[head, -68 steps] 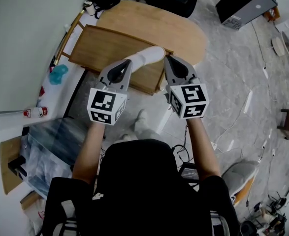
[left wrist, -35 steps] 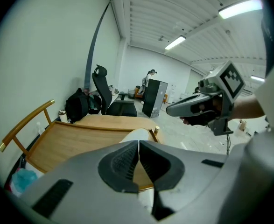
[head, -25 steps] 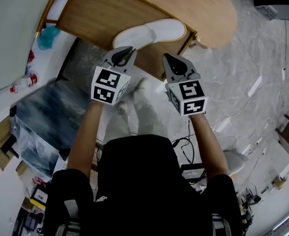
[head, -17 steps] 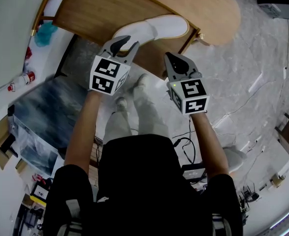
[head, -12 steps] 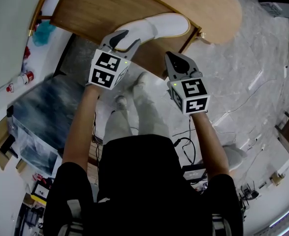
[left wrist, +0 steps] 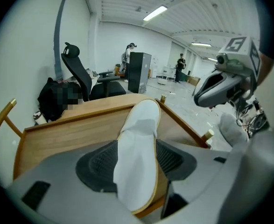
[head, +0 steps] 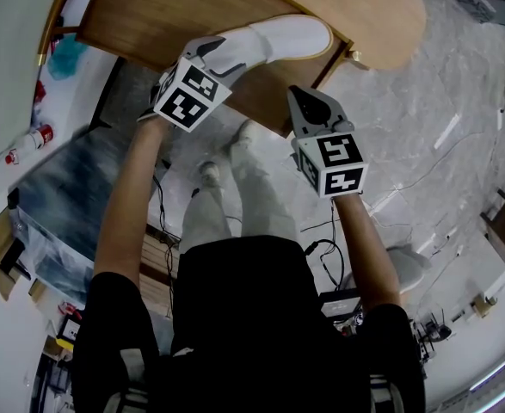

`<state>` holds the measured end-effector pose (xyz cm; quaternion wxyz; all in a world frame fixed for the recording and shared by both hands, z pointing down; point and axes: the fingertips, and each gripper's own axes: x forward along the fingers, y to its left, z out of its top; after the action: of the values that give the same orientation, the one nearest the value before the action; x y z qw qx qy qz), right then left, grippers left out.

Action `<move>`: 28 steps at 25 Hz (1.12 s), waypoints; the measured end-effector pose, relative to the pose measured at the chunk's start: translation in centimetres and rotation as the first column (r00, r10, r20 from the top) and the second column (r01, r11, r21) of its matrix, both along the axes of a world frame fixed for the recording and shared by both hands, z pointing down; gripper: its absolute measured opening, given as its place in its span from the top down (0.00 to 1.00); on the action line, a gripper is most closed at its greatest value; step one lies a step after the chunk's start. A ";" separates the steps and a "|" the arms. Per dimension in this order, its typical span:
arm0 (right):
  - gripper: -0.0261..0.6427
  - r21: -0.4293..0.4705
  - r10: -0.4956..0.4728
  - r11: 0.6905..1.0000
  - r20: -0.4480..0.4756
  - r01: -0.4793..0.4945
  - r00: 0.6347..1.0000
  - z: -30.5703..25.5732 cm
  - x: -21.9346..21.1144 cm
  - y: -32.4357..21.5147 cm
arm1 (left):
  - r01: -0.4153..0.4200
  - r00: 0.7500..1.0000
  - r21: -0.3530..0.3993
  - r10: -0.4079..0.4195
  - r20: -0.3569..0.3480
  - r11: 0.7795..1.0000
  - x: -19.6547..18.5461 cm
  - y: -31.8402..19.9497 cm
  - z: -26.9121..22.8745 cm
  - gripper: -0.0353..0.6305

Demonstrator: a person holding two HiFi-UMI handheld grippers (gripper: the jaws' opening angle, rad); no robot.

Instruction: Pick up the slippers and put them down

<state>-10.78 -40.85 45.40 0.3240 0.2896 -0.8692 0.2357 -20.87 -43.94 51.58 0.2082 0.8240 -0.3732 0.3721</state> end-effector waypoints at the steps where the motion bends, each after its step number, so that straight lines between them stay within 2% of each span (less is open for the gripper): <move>1: 0.96 -0.001 0.000 1.000 0.001 0.000 1.000 0.2 0.0 0.1 | -0.011 1.000 -0.009 0.011 0.009 1.000 0.1 -0.1 0.4 0.60; 8: 0.96 -0.008 0.006 1.000 0.018 -0.006 1.000 0.7 -0.3 0.2 | -0.062 0.996 -0.042 0.064 0.054 0.997 0.8 0.0 2.8 0.60; 13: 0.96 -0.014 0.015 1.000 0.014 -0.015 1.000 1.3 0.4 0.3 | -0.050 0.994 -0.033 0.053 0.096 0.998 0.7 -0.2 3.7 0.61; 17: 0.96 -0.018 0.017 1.000 0.011 -0.017 1.000 1.5 0.7 0.3 | -0.050 0.992 -0.014 0.051 0.112 0.999 0.6 -0.3 3.8 0.74; 22: 0.96 -0.031 0.016 0.999 -0.002 -0.016 1.000 1.9 1.2 1.0 | -0.060 0.991 0.001 0.059 0.119 0.998 0.9 -0.2 3.4 0.84; 28: 0.96 -0.020 0.020 1.000 0.001 -0.020 1.000 1.6 1.0 1.6 | -0.050 0.993 0.011 0.048 0.107 0.999 0.9 0.3 3.1 0.91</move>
<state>-9.74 -39.28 47.04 0.3242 0.2947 -0.8641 0.2478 -19.96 -43.67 54.72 0.1732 0.8132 -0.3660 0.4180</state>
